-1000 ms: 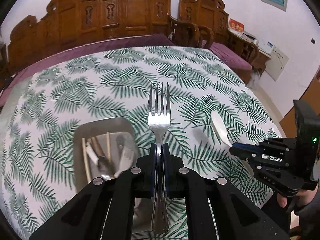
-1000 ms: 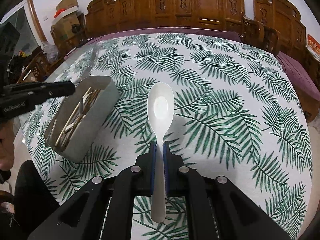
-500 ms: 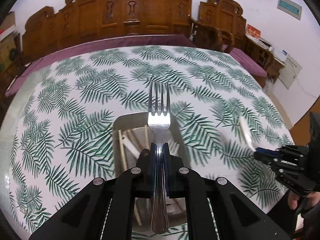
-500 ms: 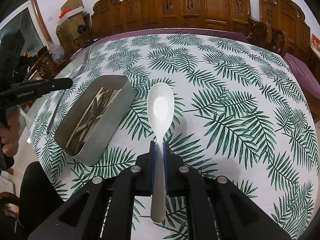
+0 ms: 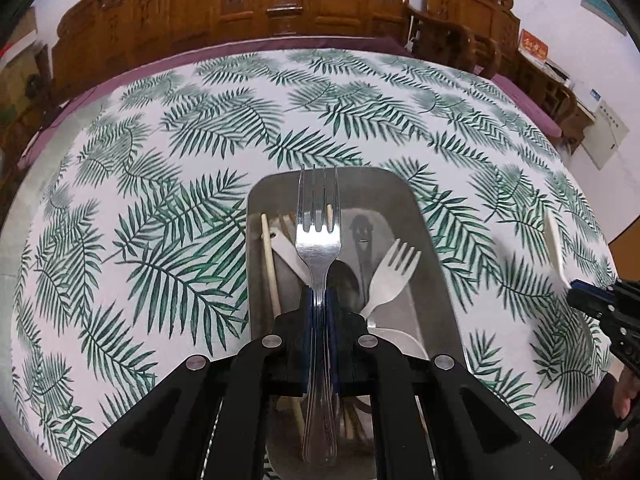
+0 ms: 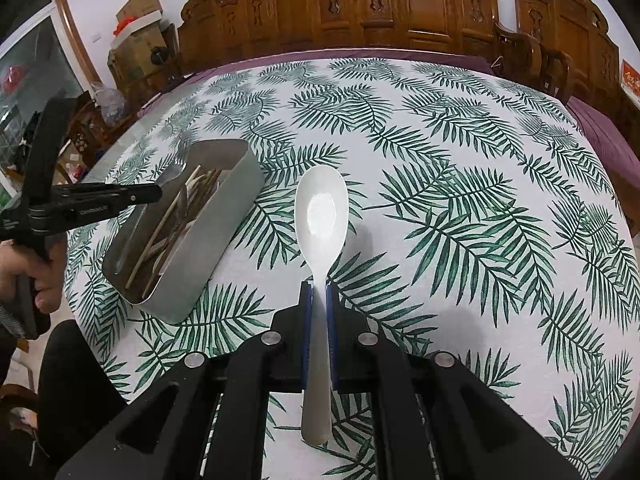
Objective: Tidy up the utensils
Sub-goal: 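Carry the metal fork over the tray and lower it in with the left tool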
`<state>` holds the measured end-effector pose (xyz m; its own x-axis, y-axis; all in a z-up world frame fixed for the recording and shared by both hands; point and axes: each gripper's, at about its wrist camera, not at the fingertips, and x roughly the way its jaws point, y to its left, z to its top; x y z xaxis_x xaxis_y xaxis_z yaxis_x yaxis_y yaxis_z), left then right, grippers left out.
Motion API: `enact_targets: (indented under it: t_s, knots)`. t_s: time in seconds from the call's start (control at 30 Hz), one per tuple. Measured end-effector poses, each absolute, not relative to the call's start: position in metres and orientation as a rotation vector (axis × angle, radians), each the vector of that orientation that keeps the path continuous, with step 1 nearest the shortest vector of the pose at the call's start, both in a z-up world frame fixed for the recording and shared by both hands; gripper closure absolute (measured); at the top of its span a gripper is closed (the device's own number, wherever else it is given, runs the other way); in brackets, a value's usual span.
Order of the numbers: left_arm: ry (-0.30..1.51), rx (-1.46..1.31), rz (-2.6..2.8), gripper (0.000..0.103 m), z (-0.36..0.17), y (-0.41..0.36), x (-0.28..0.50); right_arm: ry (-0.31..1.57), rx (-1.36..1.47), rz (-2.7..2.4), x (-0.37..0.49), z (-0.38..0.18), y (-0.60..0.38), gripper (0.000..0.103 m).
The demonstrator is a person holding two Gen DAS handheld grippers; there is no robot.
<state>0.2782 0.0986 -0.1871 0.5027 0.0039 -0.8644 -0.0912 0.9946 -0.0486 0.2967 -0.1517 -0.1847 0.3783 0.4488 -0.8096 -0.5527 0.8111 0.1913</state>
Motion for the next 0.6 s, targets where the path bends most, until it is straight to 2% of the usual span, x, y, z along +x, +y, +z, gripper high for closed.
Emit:
enact_targets:
  t_s: [0.6]
  knots:
    - [1.092,-0.094,0.074,0.097,-0.209,0.106,0.291,0.984,-0.136,0.679,0.292,-0.173,-0.132,0.094]
